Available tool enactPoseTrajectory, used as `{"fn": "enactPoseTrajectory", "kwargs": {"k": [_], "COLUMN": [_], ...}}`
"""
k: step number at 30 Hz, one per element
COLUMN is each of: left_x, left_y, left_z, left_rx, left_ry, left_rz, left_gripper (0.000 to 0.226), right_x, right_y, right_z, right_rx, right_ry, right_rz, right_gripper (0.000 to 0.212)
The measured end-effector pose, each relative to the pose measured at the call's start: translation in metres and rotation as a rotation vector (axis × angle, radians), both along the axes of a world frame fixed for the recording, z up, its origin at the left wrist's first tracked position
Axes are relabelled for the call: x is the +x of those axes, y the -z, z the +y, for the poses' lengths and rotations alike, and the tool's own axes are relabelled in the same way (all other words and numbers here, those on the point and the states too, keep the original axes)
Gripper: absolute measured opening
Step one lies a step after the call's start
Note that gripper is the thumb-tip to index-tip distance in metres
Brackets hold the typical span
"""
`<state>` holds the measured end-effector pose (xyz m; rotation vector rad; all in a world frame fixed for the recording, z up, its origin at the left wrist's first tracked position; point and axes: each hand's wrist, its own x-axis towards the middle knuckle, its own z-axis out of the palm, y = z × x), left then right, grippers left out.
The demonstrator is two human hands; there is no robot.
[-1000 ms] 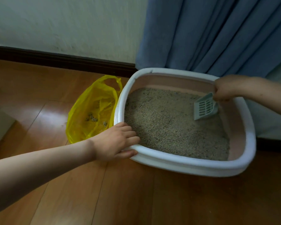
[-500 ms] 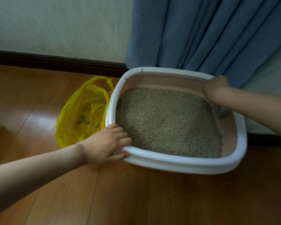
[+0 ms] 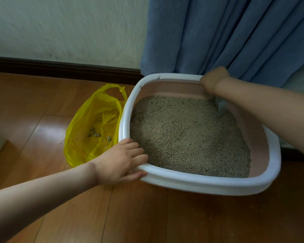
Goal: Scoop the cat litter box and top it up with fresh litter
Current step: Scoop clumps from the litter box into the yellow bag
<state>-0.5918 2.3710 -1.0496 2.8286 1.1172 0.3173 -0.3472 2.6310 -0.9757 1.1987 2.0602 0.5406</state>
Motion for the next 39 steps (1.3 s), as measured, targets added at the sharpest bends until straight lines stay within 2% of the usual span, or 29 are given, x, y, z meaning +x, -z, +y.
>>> {"fn": "enactPoseTrajectory", "kwargs": {"k": [7,14,22,26,31,34,39], "left_x": [0.0,0.0,0.0,0.0,0.0,0.0,0.001], "left_y": [-0.001,-0.003,-0.004,-0.002,-0.003,-0.004,-0.005], "left_z": [0.001,0.0,0.0,-0.001,-0.001,-0.001,-0.001], "left_rx": [-0.012,-0.024,-0.042,-0.044,-0.037,-0.03,-0.028], "left_ry": [-0.001,-0.009,-0.02,-0.023,-0.027,-0.025,-0.031], "left_rz": [0.009,0.007,0.011,0.012,0.019,0.015,0.025], "left_gripper": [0.028,0.028,0.032,0.031,0.03,0.029,0.03], "right_x": [-0.039,-0.095,-0.113,-0.11,-0.103,-0.098,-0.084], "right_y": [-0.008,0.002,0.003,0.013,0.014,0.02,0.027], "right_z": [-0.008,-0.05,-0.058,-0.063,-0.064,-0.071,-0.085], "right_rx": [0.05,0.049,0.156,0.062,-0.033,-0.076,-0.131], "right_ry": [-0.214,-0.539,-0.483,-0.58,-0.639,-0.687,-0.874], "right_rz": [0.204,0.163,0.063,-0.003,0.128,0.129,0.191], "right_gripper": [0.019,0.021,0.021,0.022,0.024,0.024,0.024]}}
